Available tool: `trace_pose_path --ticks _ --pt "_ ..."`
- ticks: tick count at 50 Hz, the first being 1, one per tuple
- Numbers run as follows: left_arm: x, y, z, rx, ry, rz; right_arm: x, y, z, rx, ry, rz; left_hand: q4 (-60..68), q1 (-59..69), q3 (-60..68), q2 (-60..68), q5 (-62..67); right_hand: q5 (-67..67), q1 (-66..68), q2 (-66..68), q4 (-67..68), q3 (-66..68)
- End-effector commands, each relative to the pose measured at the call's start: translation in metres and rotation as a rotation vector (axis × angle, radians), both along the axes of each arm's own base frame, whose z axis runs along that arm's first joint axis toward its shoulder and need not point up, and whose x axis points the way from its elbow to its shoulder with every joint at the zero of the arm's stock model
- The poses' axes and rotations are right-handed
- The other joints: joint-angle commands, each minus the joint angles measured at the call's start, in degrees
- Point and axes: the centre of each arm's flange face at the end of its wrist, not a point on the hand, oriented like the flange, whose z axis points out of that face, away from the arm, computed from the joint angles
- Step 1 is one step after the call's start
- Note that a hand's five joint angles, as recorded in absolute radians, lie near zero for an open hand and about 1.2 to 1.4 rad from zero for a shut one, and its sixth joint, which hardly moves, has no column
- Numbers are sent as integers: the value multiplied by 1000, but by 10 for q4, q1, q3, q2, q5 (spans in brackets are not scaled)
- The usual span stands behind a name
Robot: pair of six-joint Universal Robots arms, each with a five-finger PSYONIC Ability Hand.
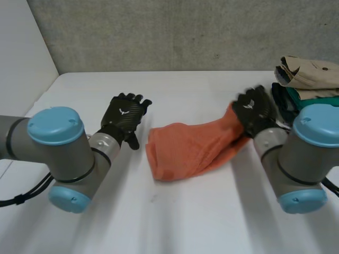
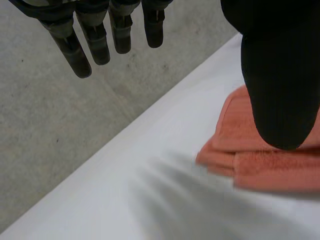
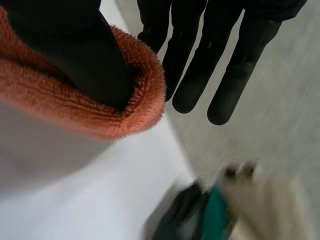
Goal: Fold the laundry.
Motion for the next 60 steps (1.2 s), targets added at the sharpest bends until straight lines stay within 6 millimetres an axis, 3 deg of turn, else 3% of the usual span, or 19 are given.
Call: trace_pose_path --ticks 1,2,5,10,12,13,14,16,21,27,31,33,36,40,46,52,54,60 --pt "17 13 11 22 -12 22 90 62 -4 -103 40 441 2 6 -3 -2 -9 133 174 137 114 120" --pt "20 13 14 16 -7 30 104 75 -16 -80 53 535 2 6 -3 -2 -9 133 174 137 114 120" --pt "28 11 25 -5 7 56 118 98 -43 -11 75 678 1 4 -5 -3 -11 133 174 137 114 120" --pt "40 -1 36 -33 27 129 116 101 -53 55 83 693 1 4 -5 -3 -11 117 158 121 98 104" --pt "40 -3 38 -40 34 140 113 98 -50 68 76 671 1 4 -5 -3 -11 -141 -100 -137 -160 -154" --pt "41 -5 39 -46 40 144 112 97 -46 88 48 640 1 4 -5 -3 -11 -449 -408 -445 -467 -462" --pt "36 -5 45 -68 57 135 111 96 -43 102 24 619 1 4 -5 -3 -11 -567 -526 -563 -586 -580" --pt "32 -9 49 -82 79 131 107 90 -33 138 -52 567 1 4 -5 -3 -11 -567 -526 -563 -586 -580" --pt "7 -5 57 -72 189 67 67 38 22 252 -445 339 2 6 -3 -2 -9 -567 -526 -563 -586 -580" --pt "-39 8 42 7 281 -43 43 13 30 438 -641 210 4 8 -2 0 -8 -567 -526 -563 -586 -580" --pt "-56 17 18 83 233 -74 43 5 10 557 -608 148 9 13 3 5 -3 -567 -526 -563 -586 -580" --pt "-56 22 -3 166 174 -60 45 -1 -4 627 -576 122 16 19 10 12 4 -567 -526 -563 -586 -580" --pt "-47 27 -20 249 99 10 47 -4 -23 718 -538 98 16 19 10 12 4 -567 -526 -563 -586 -580" --pt "-34 32 -33 302 16 109 50 -4 -46 799 -486 98 14 18 9 10 2 -567 -526 -563 -586 -580" --pt "-25 32 -39 300 -63 150 50 -6 -57 736 -346 118 12 16 7 9 1 -567 -526 -563 -586 -580" --pt "-19 27 -35 249 -145 137 49 -2 -44 626 -224 122 11 14 5 7 -1 -567 -526 -563 -586 -580" --pt "-20 25 -30 228 -148 131 46 -1 -28 567 -215 118 4 8 -2 0 -8 -567 -526 -563 -586 -580" --pt "-32 18 22 117 -43 -2 43 11 -13 438 -238 159 -3 1 -8 -7 -14 -567 -526 -563 -586 -580"
